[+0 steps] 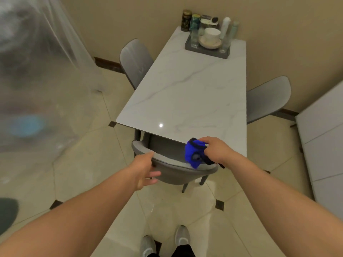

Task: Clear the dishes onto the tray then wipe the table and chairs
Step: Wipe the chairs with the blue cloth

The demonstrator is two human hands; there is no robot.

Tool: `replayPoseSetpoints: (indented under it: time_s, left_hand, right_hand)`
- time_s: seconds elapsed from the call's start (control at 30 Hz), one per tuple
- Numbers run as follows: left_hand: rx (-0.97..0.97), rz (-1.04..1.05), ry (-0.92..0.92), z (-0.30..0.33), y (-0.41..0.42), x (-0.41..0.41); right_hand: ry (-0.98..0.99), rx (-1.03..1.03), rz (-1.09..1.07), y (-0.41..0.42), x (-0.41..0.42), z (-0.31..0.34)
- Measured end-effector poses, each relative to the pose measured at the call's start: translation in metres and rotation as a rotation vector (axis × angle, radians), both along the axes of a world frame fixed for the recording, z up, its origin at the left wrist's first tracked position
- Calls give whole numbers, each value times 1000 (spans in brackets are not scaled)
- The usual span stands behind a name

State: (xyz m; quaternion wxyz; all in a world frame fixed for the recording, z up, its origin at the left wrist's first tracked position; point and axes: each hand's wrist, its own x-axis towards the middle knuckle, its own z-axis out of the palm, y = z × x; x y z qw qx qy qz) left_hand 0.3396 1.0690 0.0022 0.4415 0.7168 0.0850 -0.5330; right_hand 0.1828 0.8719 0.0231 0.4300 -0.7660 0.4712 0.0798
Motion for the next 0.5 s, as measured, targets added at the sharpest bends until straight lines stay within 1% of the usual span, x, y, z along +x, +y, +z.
replayPoseSetpoints:
  time_s: [0.03,0.07,0.1,0.13,0.2,0.23,0.27,0.3,0.33,0.37,0.43,0.47,0.5]
  left_hand:
    - [16,-9,-4,2,-3,-1]
    - [29,-17,-6,2,-5,-2]
    - [41,-14,-7,2,-9,-4]
    - [54,-3,-11,2,-14,-6]
    - [91,44,-25,-2,-27,-11]
    - [105,84,-32,-3,-33,-14]
    - [126,135,-39,-6,-39,-15]
    - [133,183,-40,-9,-43,-16]
    - [139,217,-37,-10,-48,-17]
    - [142,244,-27,-12,-55,-16]
    - [152,291,-5,-13,-61,-15]
    - [167,302,-1,-12,-62,-15]
    - [181,311,1,-11,-64,-16]
  right_hand:
    - [95,-94,-42,-12,-6,-12]
    - [209,-151,-24,-16,-10,-20]
    - [289,-166,61,-17,-10,-29]
    - [317,-137,188,-15,-6,-36]
    - [243,-48,440,-6,10,-43]
    - [193,-6,522,1,21,-40]
    - [146,41,566,2,29,-33]
    - [100,106,564,0,35,-27]
    - [47,209,519,-9,35,-22]
    - [-33,346,420,-22,31,-19]
    - [-234,644,85,-42,17,-17]
    - [-298,682,-74,-55,11,-21]
    - [-292,589,-165,-69,8,-29]
